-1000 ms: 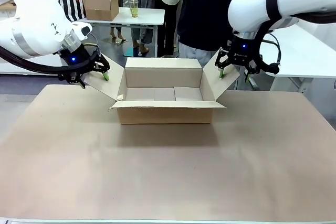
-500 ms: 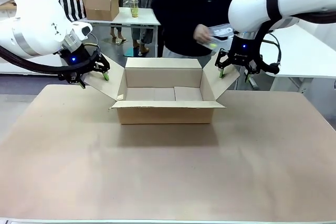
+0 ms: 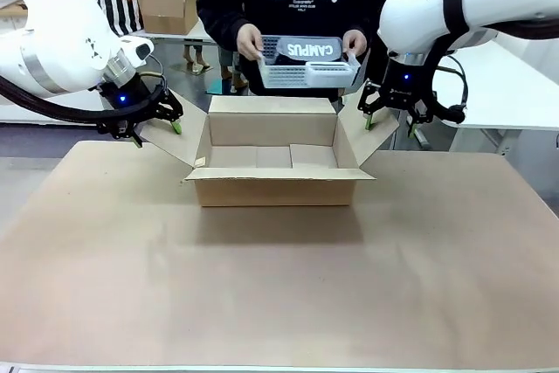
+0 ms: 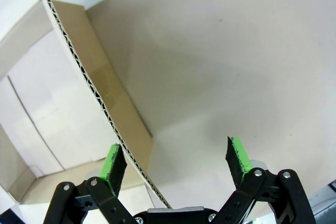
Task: Pack the gift set into the box.
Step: Lift both hands away from the flaps of the Package Box.
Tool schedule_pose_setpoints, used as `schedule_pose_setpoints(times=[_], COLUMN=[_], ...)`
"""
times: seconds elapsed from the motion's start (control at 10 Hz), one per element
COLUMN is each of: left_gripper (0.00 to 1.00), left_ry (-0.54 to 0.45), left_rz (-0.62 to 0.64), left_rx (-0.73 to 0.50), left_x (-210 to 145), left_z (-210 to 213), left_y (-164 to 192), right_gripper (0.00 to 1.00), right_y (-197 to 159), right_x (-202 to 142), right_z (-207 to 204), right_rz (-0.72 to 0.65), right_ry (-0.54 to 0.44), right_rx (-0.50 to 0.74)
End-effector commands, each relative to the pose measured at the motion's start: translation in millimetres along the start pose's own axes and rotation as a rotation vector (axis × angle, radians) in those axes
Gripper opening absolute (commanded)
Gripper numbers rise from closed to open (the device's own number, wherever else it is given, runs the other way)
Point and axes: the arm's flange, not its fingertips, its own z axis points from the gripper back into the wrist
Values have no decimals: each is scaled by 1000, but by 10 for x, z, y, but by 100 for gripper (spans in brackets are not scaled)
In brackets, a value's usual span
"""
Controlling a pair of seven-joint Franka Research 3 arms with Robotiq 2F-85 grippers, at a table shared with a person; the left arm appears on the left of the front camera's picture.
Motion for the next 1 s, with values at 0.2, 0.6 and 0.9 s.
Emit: schedule_pose_setpoints(times=[0.2, 0.6, 0.9], left_gripper=[100, 100, 100], left_ry=[0, 0, 0], left_rz=[13, 13, 13], left_rx=[12, 12, 12], left_x=[0, 0, 0], left_z=[25, 25, 25], left_y=[-19, -19, -19], right_gripper=[100, 100, 100], right_y=[24, 24, 24], right_x=[20, 20, 20], right_z=[15, 15, 15], right_rz=[-18, -18, -18], right_ry=[-8, -8, -8], right_rx=[-20, -20, -20])
